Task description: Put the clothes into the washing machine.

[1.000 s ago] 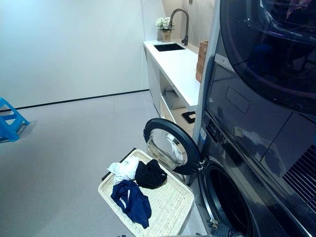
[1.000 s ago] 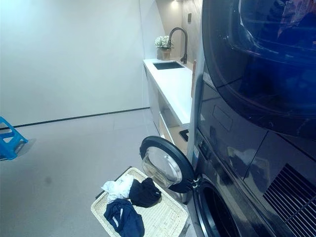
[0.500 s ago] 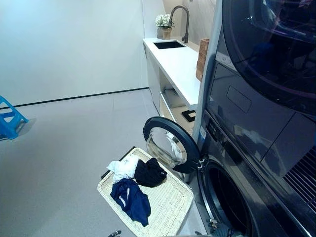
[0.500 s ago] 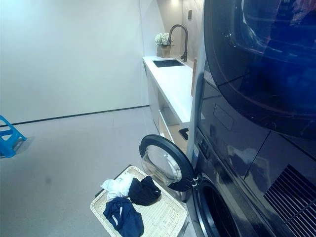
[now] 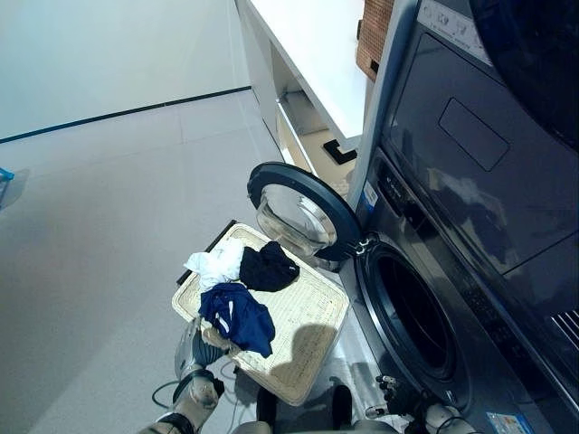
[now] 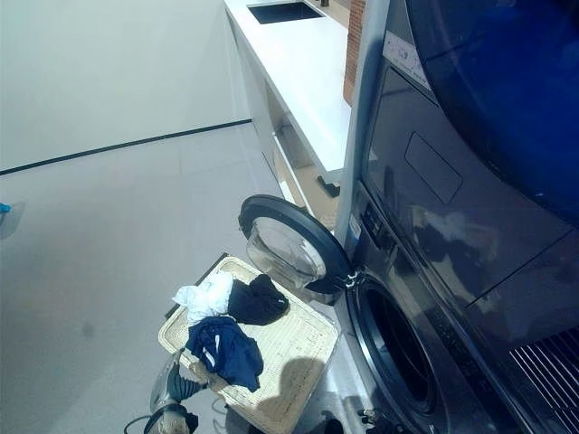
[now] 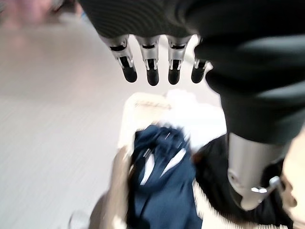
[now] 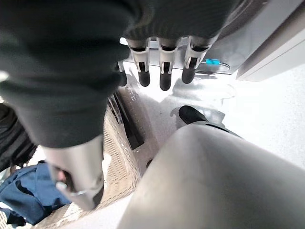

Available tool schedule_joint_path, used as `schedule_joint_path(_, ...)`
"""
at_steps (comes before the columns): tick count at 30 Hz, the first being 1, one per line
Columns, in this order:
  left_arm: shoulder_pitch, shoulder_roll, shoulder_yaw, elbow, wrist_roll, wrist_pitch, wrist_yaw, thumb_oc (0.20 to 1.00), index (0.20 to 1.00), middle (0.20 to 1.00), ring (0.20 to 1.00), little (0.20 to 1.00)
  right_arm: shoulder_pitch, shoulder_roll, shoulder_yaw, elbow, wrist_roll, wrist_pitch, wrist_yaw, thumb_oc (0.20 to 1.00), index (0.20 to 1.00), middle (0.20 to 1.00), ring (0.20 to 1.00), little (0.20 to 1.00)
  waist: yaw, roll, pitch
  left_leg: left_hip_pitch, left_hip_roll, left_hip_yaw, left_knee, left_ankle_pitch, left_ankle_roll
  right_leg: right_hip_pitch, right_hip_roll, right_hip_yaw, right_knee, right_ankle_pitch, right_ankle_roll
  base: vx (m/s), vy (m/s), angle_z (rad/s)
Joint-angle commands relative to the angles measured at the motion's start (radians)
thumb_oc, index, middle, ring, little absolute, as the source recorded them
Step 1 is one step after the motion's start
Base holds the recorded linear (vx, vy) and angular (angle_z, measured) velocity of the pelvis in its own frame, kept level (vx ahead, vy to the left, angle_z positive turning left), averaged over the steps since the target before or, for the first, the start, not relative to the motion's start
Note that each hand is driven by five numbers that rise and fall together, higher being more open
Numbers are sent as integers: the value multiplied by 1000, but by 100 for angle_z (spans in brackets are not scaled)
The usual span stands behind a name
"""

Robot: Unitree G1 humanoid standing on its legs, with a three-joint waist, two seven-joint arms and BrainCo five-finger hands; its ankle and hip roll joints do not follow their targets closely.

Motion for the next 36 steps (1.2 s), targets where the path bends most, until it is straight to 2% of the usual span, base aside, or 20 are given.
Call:
schedule_joint_path(1,-75,4,-11,29,72,27,94,1000,1000,1000,1000,1000,-67,9,49,-3,46,-49,-2,1000,1000,1000,1000,1000,-17,-37,35,-19,-112,35,15,-66,79,-71,-15,71,47,10,68,24,114,-10)
schedule_joint_path(2,-100,8,-18,33,91,69,122,1000,1000,1000,1000,1000,-89,6,52,-4,63,-48,-2,1000,1000,1000,1000,1000,-24,-35,53,-34,-114,35,16,-62,79,-89,-15,81,51,14,68,14,108,-7)
schedule_joint_path(4,-114,9,-21,36,86,88,122,1000,1000,1000,1000,1000,-100,4,53,-6,66,-48,-1,1000,1000,1000,1000,1000,-28,-34,63,-41,-114,37,17,-60,79,-97,-14,87,52,16,68,2,96,-10)
schedule_joint_path(5,-136,8,-24,43,73,117,123,1000,1000,1000,1000,1000,-119,1,58,-10,67,-47,-1,1000,1000,1000,1000,1000,-36,-33,80,-55,-116,39,21,-57,78,-114,-14,98,55,21,67,-6,121,-13)
schedule_joint_path(12,-212,10,-26,82,7,198,38,1000,1000,1000,1000,1000,-176,1,80,-16,80,-45,-16,1000,1000,1000,1000,1000,-46,-44,136,-117,-120,60,66,-60,75,-166,-19,119,64,36,72,-12,63,-10)
schedule_joint_path(13,-260,26,-28,104,-27,252,-19,1000,1000,1000,1000,1000,-209,-1,89,-28,102,-39,-33,1000,1000,1000,1000,1000,-51,-52,173,-161,-119,69,97,-59,73,-206,-20,127,84,42,74,-43,59,-10)
schedule_joint_path(19,-356,66,-12,138,-114,297,-57,1000,1000,1000,1000,1000,-270,-2,99,-53,165,-29,-66,1000,1000,1000,1000,1000,-59,-75,244,-234,-113,86,137,-53,74,-289,-18,133,128,55,77,-48,19,-8)
schedule_joint_path(23,-411,86,4,160,-168,314,-65,1000,1000,1000,1000,1000,-285,-3,102,-72,192,-31,-87,1000,1000,1000,1000,1000,-68,-93,245,-332,-113,83,171,-39,67,-387,-16,127,160,66,75,-17,-4,-1)
schedule_joint_path(27,-452,107,2,167,-170,319,-70,1000,1000,1000,1000,1000,-297,-6,115,-92,230,-35,-98,1000,1000,1000,1000,1000,-75,-107,245,-411,-109,83,208,-33,60,-460,-12,121,182,74,70,0,0,0)
schedule_joint_path(31,-511,140,-17,171,-174,352,-74,1000,1000,1000,1000,1000,-315,-14,130,-130,285,-35,-108,1000,1000,1000,1000,1000,-88,-123,245,-513,-101,79,249,-20,49,-556,-3,113,214,83,66,-3,-6,1)
schedule_joint_path(36,-570,169,-35,170,-197,349,-72,1000,1000,1000,1000,1000,-319,-24,152,-182,341,-51,-123,1000,1000,1000,1000,1000,-106,-145,245,-614,-95,74,277,-13,40,-655,9,112,230,102,63,-13,-31,0)
